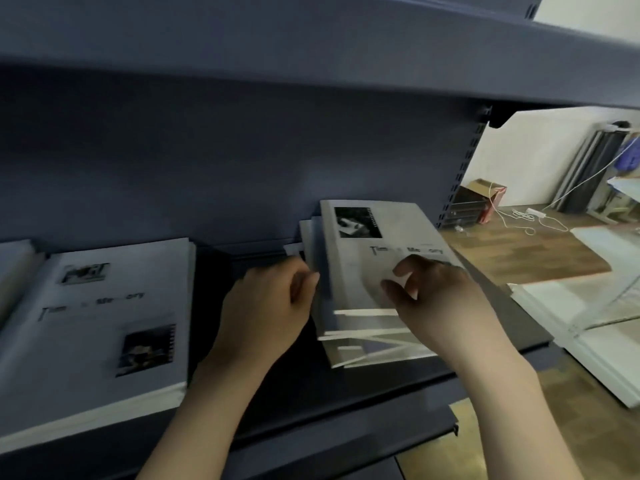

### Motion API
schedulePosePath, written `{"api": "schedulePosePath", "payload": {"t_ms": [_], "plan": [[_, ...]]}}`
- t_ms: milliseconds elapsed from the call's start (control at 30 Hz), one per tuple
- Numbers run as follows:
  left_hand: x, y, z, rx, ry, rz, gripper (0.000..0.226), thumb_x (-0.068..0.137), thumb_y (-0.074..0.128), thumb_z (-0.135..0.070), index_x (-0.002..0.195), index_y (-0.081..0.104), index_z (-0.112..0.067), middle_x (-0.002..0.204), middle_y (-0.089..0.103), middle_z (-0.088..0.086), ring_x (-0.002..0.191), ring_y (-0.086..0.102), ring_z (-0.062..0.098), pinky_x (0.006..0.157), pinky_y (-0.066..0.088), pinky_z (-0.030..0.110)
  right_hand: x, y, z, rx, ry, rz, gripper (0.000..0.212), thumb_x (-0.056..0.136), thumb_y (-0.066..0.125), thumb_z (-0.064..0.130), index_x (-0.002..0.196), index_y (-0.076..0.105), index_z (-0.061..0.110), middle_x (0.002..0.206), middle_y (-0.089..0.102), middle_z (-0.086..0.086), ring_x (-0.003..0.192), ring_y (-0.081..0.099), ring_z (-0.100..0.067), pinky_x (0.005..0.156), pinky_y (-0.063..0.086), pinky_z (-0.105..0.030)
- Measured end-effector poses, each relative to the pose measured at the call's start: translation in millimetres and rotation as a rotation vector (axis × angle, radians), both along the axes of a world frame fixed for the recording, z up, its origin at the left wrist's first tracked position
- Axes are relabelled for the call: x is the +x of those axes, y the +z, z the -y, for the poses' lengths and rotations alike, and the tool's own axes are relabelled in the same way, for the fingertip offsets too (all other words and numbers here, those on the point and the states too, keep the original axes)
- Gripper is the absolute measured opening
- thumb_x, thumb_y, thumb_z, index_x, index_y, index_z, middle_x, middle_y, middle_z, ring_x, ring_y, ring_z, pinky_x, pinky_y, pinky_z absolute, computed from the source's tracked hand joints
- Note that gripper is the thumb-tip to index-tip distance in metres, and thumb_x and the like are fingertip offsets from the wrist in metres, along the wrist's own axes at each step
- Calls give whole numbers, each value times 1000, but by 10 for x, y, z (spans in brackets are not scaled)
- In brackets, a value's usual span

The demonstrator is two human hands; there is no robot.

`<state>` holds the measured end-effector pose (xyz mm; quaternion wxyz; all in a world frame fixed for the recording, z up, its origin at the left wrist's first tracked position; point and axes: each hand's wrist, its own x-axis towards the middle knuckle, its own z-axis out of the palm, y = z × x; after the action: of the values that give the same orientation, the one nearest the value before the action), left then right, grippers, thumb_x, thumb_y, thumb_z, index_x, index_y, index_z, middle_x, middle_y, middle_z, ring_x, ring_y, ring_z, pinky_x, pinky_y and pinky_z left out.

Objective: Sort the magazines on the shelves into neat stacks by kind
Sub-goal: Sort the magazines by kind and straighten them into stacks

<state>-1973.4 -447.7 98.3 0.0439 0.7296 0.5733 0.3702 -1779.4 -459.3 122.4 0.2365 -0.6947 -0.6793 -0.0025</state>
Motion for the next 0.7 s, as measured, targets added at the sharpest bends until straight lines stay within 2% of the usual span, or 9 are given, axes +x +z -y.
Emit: {"api": "schedulePosePath", "payload": {"t_ms": [100,233,300,400,500,533,633,667,700], "plan": [[339,93,-256,-173,60,-43,34,88,48,-52,88,60,-20,87,67,-3,86,63,21,71,50,34,346,-29,-54,11,16,-17,31,91,51,45,114,60,26,101,66,4,101,59,-19,75,43,-25],[578,208,-587,-529,195,-187,93,65,27,-89,110,55,-12,111,62,7,101,59,27,75,44,33,679,-46,-138,15,51,-36,24,89,53,42,101,65,24,98,65,2,97,59,-24,68,38,-27],[648,212,-664,-653,180,-168,115,49,20,-99,120,57,-16,122,60,5,107,57,25,83,46,33,791,-55,-165,-2,84,-86,21,90,52,39,97,65,24,92,60,3,94,58,-23,67,38,-27],[710,212,-733,-731,133,-132,124,33,26,-104,123,58,-26,126,59,0,109,57,21,92,47,36,905,-75,-211,-18,106,-86,25,93,47,42,103,62,25,94,59,4,94,57,-21,67,39,-27],[732,267,-752,-776,145,-69,121,26,40,-101,120,60,-27,121,61,-4,104,58,17,92,48,35,944,-86,-235,-26,105,-96,28,93,46,46,104,61,26,99,61,3,94,57,-19,68,43,-28],[747,287,-742,-773,143,-41,111,30,47,-98,114,62,-26,114,63,-5,99,59,15,90,49,33,941,-86,-239,-31,102,-109,27,93,46,46,104,61,27,100,60,4,93,57,-19,68,43,-28],[770,361,-683,-690,92,99,43,62,71,-65,82,60,-28,87,61,-11,79,56,6,71,46,22,916,-80,-293,-54,72,-115,27,93,45,47,104,60,27,100,59,4,91,57,-18,67,42,-28],[750,381,-658,-664,56,153,30,68,75,-52,79,58,-30,84,60,-14,77,55,3,66,44,20,902,-73,-321,-67,55,-116,27,94,44,47,105,59,28,100,59,4,90,57,-19,66,42,-28],[694,378,-641,-649,32,194,27,70,76,-44,83,58,-30,85,60,-14,79,56,3,66,44,22,883,-65,-350,-85,36,-116,27,94,43,47,107,58,29,99,58,4,91,57,-19,66,41,-28]]}}
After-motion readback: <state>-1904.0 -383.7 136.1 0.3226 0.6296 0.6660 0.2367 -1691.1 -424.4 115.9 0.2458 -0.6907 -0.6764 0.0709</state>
